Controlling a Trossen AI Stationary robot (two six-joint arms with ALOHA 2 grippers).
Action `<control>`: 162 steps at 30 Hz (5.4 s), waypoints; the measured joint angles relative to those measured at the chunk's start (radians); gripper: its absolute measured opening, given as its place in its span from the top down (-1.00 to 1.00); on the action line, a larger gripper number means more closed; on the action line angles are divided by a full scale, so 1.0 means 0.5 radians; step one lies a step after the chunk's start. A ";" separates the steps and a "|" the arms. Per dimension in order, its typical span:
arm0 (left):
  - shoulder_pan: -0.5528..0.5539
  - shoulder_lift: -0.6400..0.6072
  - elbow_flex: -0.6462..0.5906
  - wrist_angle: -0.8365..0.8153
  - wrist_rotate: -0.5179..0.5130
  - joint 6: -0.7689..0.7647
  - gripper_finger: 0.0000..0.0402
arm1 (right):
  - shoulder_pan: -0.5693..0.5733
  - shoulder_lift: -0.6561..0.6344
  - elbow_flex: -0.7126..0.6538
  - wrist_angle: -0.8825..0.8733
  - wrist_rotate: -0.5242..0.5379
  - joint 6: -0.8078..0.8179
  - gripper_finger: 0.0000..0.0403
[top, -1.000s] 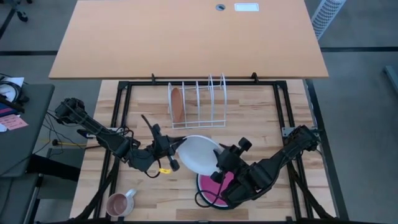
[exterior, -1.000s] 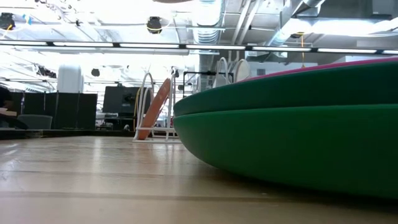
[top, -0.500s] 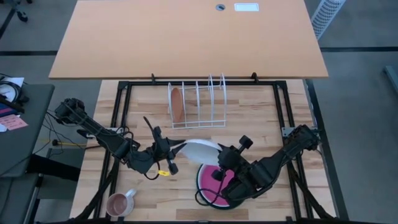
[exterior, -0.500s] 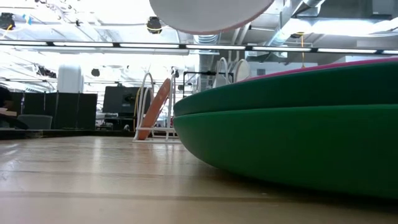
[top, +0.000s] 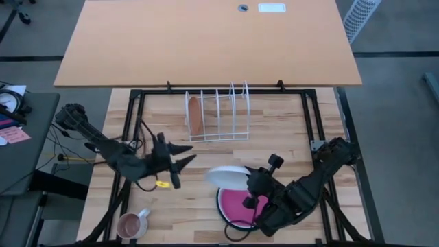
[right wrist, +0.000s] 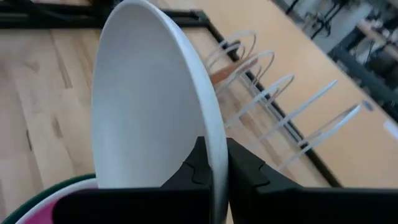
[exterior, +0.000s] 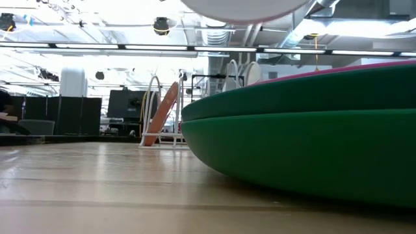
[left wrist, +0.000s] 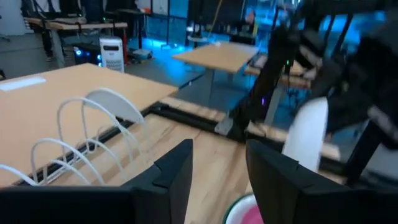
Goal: Sort dishes
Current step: Put the small white plate in the dish rack
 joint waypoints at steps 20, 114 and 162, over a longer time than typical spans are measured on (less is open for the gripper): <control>0.005 0.185 0.440 0.073 0.008 0.242 0.29 | 0.087 -0.420 0.002 0.002 1.010 -0.528 0.90; 0.389 1.237 0.762 0.195 -0.133 1.116 -0.44 | 0.423 -1.815 -2.637 1.653 1.001 -0.276 0.85; 0.689 1.248 0.763 0.650 0.126 1.412 0.98 | 0.423 -1.814 -2.637 1.660 0.969 -0.290 0.62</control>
